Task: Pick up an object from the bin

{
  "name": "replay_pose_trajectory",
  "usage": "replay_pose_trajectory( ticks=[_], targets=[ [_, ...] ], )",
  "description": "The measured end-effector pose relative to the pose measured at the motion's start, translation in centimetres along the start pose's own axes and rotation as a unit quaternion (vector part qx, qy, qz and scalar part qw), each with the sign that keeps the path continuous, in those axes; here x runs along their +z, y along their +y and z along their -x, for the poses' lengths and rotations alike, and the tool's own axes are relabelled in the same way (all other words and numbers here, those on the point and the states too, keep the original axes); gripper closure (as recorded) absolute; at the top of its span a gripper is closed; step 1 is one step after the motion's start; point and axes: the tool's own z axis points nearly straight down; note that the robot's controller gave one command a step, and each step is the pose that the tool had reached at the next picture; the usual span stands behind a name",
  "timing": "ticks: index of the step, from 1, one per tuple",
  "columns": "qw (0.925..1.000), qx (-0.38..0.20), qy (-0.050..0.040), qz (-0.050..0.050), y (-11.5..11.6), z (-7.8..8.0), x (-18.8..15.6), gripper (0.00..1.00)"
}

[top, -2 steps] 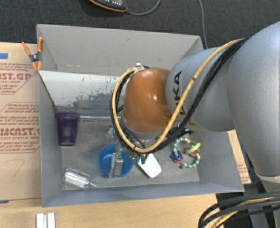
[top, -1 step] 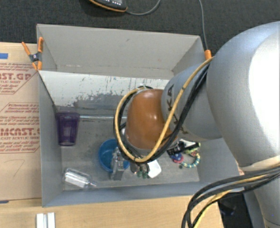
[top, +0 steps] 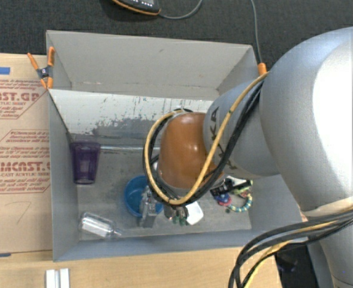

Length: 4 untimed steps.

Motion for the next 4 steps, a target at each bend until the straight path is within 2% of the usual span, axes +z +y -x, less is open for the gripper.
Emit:
replay_pose_trajectory(
  ticks=[3, 4],
  targets=[
    [1.0000, 0.000, -0.0001, 0.000, 0.0, 0.0, 0.0, 1.00],
    [0.9907, -0.136, -0.0004, 0.001, -1.9, 0.2, 1.5, 1.00]
  ],
)
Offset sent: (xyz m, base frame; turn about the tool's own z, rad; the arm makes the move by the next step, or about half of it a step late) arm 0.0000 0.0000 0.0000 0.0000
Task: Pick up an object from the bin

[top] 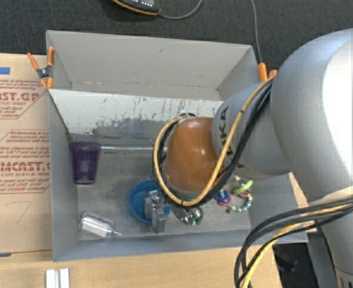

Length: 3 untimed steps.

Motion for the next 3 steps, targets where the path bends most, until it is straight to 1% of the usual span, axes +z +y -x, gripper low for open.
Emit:
replay_pose_trajectory(
  ticks=[3],
  targets=[
    [1.0000, 0.000, 0.0001, 0.000, 0.00, 0.00, 0.00, 1.00]
  ],
)
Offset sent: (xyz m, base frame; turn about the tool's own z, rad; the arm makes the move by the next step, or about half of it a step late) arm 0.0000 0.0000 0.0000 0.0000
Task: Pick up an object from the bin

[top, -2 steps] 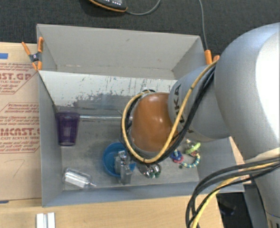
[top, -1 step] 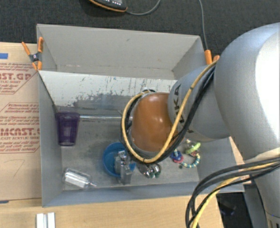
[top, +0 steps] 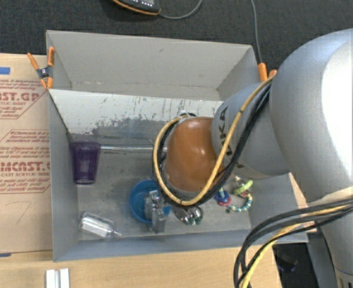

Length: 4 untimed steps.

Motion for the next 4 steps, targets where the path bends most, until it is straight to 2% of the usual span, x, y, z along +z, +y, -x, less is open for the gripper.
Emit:
replay_pose_trajectory(
  ticks=[4],
  targets=[
    [1.0000, 0.000, 0.0000, 0.000, 0.01, 0.00, 0.00, 1.00]
  ],
)
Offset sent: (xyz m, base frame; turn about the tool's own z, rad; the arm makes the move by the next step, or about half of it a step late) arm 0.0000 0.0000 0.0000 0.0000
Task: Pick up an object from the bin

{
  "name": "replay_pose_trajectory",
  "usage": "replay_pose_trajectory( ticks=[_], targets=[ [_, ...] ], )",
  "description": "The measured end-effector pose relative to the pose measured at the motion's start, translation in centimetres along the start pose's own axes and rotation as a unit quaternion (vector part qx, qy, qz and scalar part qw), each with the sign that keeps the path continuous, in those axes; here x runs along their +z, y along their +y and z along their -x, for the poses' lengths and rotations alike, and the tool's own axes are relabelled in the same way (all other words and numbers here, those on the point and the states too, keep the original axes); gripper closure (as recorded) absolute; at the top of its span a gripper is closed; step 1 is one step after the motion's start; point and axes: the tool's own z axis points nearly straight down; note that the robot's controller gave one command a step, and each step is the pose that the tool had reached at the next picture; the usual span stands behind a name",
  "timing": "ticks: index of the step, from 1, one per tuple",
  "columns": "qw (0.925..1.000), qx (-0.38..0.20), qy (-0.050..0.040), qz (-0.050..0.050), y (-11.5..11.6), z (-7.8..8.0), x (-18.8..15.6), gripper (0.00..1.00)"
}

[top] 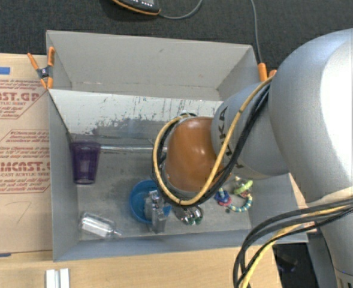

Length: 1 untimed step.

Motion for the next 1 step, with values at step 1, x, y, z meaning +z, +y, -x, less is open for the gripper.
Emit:
replay_pose_trajectory(
  ticks=[1],
  targets=[
    [1.0000, 0.000, 0.0000, 0.000, 0.00, 0.00, 0.00, 1.00]
  ],
)
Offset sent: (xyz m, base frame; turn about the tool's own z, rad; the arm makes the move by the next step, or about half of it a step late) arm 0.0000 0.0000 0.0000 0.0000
